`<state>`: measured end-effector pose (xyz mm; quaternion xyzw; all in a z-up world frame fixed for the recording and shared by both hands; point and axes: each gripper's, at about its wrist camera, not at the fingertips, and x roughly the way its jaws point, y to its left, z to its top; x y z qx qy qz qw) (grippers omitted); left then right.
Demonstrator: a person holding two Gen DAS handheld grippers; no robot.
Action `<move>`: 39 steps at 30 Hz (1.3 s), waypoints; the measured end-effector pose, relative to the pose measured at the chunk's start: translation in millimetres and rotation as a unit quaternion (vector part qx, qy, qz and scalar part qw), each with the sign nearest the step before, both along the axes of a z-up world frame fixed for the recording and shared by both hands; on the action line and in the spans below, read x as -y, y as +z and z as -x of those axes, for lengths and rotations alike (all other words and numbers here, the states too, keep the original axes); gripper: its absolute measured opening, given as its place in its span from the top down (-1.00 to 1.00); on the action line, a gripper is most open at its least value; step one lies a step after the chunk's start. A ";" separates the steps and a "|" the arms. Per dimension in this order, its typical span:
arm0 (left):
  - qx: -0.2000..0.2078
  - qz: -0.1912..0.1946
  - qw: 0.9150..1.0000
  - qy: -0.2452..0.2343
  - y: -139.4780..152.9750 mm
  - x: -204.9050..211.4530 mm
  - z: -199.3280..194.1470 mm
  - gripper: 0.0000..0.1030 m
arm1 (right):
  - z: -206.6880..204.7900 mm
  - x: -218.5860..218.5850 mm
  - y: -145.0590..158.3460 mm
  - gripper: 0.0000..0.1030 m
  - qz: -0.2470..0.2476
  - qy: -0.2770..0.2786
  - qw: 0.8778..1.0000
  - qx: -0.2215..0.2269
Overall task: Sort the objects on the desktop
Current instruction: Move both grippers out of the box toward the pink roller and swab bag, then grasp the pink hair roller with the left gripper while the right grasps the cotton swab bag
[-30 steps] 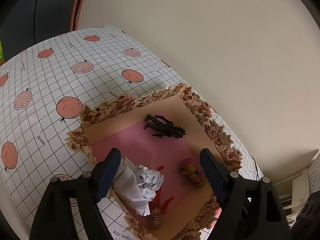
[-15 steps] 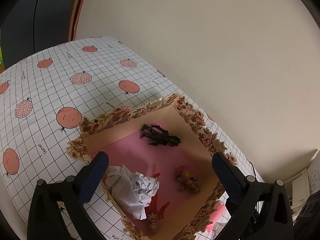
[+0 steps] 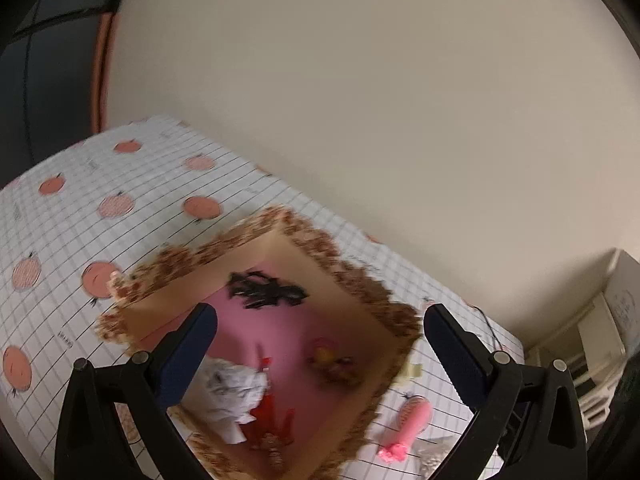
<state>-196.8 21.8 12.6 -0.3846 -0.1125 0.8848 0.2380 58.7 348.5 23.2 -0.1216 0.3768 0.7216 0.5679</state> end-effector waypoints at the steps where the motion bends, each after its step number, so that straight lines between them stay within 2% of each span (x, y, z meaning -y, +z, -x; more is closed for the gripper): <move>1: -0.006 -0.001 1.000 -0.009 3.0 -5.6 -4.4 -1.00 | -6.9 1.8 -0.7 -1.00 0.002 -0.005 1.000 0.001; 6: -0.013 -0.006 0.999 -0.043 9.4 -30.5 -21.2 -1.00 | -44.2 9.2 -7.0 -1.00 0.012 -0.020 1.000 0.012; 10: -0.029 0.023 0.998 -0.060 15.3 -56.9 -40.0 -1.00 | -68.2 15.9 -15.3 -1.00 0.021 -0.032 0.999 0.031; 14: -0.033 0.033 0.992 -0.115 12.4 -86.2 -59.6 -1.00 | -88.9 22.1 -27.5 -1.00 0.036 -0.040 0.998 0.046; 18: -0.036 0.063 0.985 -0.156 2.5 -116.0 -78.4 -1.00 | -104.4 27.8 -40.3 -1.00 0.049 -0.043 0.997 0.052; 22: -0.006 0.057 0.982 -0.181 -13.8 -133.3 -88.6 -1.00 | -107.7 32.0 -52.2 -1.00 0.059 -0.032 0.995 0.071; 28: 0.036 0.057 0.977 -0.202 -43.3 -147.1 -93.1 -1.00 | -101.8 31.0 -79.2 -0.99 0.087 -0.006 0.994 0.071; 34: 0.069 0.085 0.970 -0.219 -72.8 -158.7 -95.3 -1.00 | -87.9 25.4 -114.4 -0.91 0.120 0.025 0.989 0.082; 39: 0.119 0.095 0.964 -0.219 -103.3 -164.3 -91.1 -1.00 | -76.3 21.4 -142.1 -0.89 0.156 0.048 0.983 0.088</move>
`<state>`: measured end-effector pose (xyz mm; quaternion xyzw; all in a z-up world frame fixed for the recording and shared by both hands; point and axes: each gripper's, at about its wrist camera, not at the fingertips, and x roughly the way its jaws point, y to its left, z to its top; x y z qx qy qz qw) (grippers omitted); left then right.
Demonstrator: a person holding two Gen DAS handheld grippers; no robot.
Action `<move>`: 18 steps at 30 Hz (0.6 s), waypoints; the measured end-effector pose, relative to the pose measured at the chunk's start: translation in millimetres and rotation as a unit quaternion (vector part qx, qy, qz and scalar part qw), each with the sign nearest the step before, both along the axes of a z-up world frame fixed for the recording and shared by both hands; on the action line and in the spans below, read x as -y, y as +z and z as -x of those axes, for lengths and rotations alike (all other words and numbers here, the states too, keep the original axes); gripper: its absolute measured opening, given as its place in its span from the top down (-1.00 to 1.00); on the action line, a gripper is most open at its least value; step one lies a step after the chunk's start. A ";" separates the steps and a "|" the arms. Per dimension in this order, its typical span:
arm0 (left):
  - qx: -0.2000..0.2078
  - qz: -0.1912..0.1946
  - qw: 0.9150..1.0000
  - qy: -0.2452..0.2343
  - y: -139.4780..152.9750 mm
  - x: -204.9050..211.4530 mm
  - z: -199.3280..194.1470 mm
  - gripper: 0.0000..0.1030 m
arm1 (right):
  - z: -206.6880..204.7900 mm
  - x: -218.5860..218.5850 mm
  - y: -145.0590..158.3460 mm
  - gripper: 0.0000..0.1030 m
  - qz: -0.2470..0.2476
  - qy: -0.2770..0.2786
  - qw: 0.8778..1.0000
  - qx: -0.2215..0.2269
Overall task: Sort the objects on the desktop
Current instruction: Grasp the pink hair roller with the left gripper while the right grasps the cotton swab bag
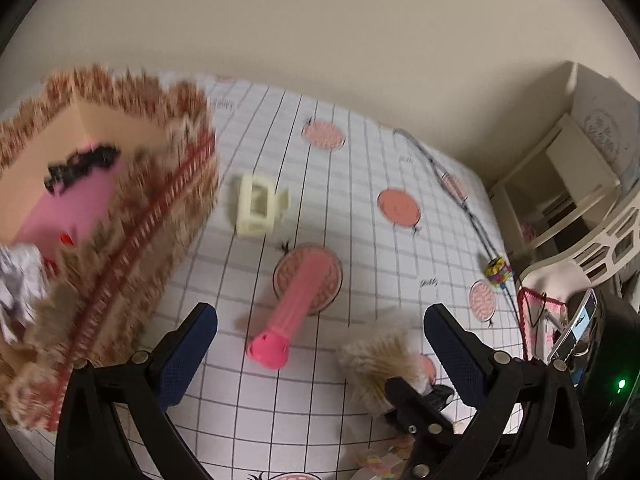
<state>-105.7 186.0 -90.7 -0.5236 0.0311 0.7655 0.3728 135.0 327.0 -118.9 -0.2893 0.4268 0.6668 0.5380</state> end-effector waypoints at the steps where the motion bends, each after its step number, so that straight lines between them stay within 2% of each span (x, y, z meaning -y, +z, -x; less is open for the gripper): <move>1: 0.010 0.005 1.000 0.003 -6.9 -0.6 0.9 -1.00 | 1.9 0.3 -3.0 -0.88 0.004 0.003 1.000 0.001; 11: 0.027 0.033 0.999 0.025 -36.4 -3.4 6.8 -1.00 | 8.5 0.0 -22.8 -0.82 0.031 0.009 0.999 0.003; 18: 0.013 0.053 0.998 0.020 -48.4 -12.8 9.8 -1.00 | 13.2 -1.6 -29.5 -0.61 0.036 0.012 0.999 0.007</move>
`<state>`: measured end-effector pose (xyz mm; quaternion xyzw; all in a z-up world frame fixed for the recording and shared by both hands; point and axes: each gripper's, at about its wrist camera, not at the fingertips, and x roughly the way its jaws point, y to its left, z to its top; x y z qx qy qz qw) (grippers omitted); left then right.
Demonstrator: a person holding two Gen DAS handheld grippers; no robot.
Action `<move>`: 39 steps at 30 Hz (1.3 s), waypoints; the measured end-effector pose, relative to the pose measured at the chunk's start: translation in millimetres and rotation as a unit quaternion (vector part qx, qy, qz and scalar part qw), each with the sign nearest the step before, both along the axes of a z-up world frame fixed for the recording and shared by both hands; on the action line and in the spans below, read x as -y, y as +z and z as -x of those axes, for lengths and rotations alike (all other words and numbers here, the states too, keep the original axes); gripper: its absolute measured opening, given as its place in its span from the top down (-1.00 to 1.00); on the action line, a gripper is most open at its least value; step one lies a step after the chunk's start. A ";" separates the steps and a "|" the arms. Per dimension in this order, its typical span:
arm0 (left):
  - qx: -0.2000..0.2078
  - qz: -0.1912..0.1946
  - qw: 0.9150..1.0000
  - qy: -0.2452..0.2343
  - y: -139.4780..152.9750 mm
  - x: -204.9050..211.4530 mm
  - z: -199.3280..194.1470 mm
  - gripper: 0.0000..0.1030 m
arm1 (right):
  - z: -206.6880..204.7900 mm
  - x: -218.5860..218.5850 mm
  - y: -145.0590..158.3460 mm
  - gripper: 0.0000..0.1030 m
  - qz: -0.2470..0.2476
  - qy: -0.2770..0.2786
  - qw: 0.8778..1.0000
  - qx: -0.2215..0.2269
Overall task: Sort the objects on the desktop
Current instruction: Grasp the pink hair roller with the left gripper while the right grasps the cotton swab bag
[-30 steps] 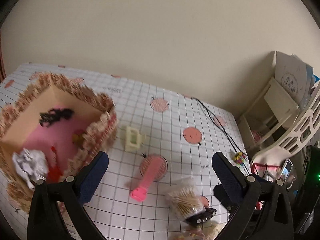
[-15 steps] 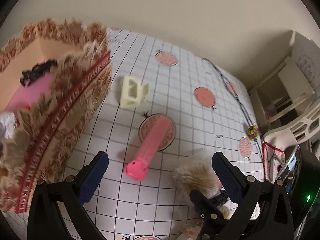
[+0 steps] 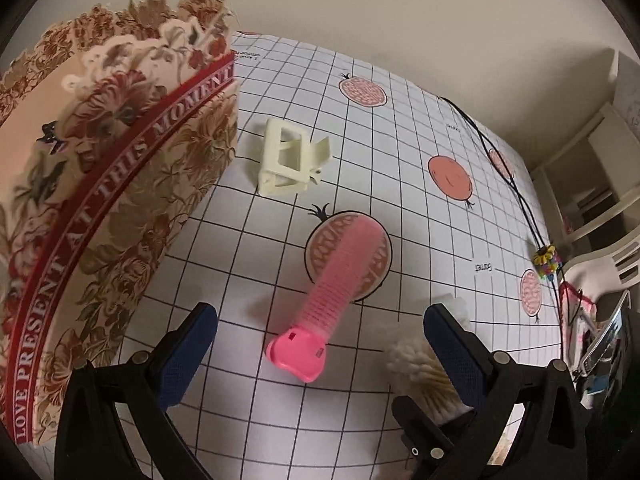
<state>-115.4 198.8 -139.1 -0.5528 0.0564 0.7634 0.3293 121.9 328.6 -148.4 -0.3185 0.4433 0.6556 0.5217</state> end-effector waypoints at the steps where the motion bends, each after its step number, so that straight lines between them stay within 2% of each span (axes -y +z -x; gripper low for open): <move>1: 0.001 0.000 1.000 -0.002 -1.3 -1.5 0.0 -1.00 | -1.1 0.0 -1.0 -0.55 0.001 -0.002 1.000 0.000; 5: 0.012 -0.013 1.000 -0.009 -3.3 -5.1 2.2 -0.96 | -9.9 0.6 -1.4 -0.31 -0.002 -0.021 1.000 -0.004; 6: 0.010 -0.013 1.000 -0.010 -3.3 -6.3 2.4 -0.93 | -13.3 0.8 -1.5 -0.29 -0.002 -0.029 1.000 -0.007; 7: 0.006 -0.012 1.000 -0.012 -3.1 -7.3 2.3 -0.80 | -15.2 0.7 -2.0 -0.27 -0.003 -0.033 0.999 -0.008; 8: 0.001 -0.007 1.000 -0.016 -3.4 -9.3 2.5 -0.71 | -17.4 0.9 -2.1 -0.22 -0.004 -0.037 0.999 -0.011; 12: -0.013 0.006 1.000 -0.024 -6.1 -13.8 1.4 -0.67 | -30.2 0.0 -1.5 -0.09 -0.008 -0.058 0.998 -0.027; 14: -0.015 0.011 0.999 -0.026 -7.9 -16.0 1.5 -0.49 | -37.5 -0.9 -3.1 -0.04 -0.008 -0.070 0.997 -0.038; 22: -0.032 0.029 0.998 -0.041 -13.7 -27.3 0.3 -0.33 | -63.7 -5.9 -0.3 0.25 -0.023 -0.113 0.990 -0.082; 27: -0.058 0.050 0.996 -0.050 -13.9 -33.6 -0.5 -0.12 | -65.8 -13.5 -4.3 0.26 -0.020 -0.119 0.989 -0.090; 32: -0.091 0.076 0.991 -0.063 -13.9 -38.4 -2.8 0.36 | -59.5 -20.9 -2.8 0.26 -0.024 -0.113 0.990 -0.079; 35: -0.098 0.081 0.989 -0.071 -13.4 -40.7 -3.2 0.45 | -57.7 -24.1 -0.9 0.25 -0.025 -0.111 0.991 -0.072; 39: -0.103 0.081 0.988 -0.076 -13.8 -42.1 -2.9 0.46 | -53.0 -28.6 2.9 0.23 -0.028 -0.105 0.992 -0.066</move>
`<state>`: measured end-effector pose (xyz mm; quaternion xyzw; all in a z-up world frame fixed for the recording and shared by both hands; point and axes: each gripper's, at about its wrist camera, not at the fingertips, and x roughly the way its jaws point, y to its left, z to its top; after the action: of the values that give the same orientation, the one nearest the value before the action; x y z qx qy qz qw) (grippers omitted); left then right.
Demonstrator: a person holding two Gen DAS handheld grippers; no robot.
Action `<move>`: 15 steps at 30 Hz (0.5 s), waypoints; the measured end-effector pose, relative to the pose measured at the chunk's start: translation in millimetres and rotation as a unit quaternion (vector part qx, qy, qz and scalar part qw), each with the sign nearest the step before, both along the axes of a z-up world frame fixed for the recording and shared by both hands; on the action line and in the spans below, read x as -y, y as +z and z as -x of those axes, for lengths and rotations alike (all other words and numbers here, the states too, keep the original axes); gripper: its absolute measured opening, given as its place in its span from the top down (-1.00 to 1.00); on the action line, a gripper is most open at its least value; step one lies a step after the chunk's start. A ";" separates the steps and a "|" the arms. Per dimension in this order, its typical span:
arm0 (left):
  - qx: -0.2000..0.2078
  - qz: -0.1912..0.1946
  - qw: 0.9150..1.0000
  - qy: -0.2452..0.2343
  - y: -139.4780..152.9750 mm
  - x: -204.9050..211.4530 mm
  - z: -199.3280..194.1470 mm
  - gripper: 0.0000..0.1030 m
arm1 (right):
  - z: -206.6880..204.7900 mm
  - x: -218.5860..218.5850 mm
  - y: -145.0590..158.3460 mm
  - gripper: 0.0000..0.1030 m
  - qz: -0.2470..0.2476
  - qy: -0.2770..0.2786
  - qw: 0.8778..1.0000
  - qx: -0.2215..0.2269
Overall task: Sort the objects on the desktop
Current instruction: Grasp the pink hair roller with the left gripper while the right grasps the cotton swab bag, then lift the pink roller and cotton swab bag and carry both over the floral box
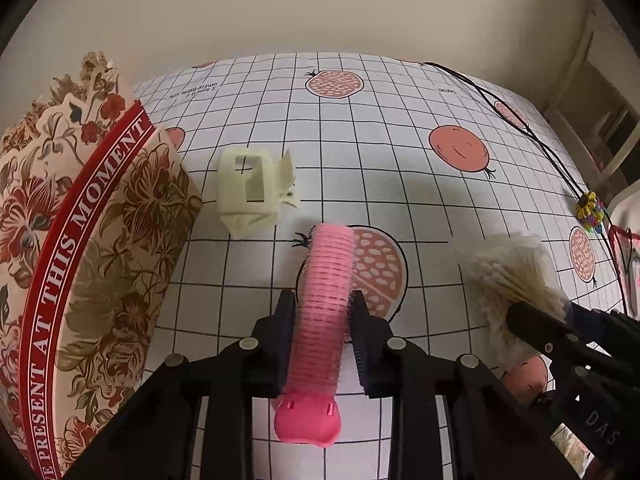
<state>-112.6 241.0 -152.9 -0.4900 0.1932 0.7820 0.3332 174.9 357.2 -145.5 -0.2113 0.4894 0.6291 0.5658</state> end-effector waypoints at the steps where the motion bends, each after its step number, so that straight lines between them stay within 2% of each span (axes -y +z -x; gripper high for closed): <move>1: 0.002 -0.002 1.000 0.001 -0.2 0.4 0.9 0.46 | 1.1 -0.8 1.6 0.23 -0.003 0.002 1.000 -0.001; 3: 0.008 -0.007 1.000 0.003 -0.4 1.6 3.0 0.46 | 3.9 -4.0 2.3 0.23 -0.002 0.007 1.000 0.002; 9: 0.009 -0.008 1.000 0.003 -1.5 1.3 2.3 0.47 | 15.0 -11.0 0.3 0.05 0.002 0.012 1.000 0.012; 15: 0.003 -0.003 1.000 -0.001 -1.3 -0.9 0.2 0.48 | 20.6 -16.5 -3.6 0.00 0.004 -0.003 1.000 0.011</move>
<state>-112.7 241.8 -154.2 -0.4911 0.1907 0.7810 0.3356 154.3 373.7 -149.1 -0.2190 0.4864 0.6227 0.5724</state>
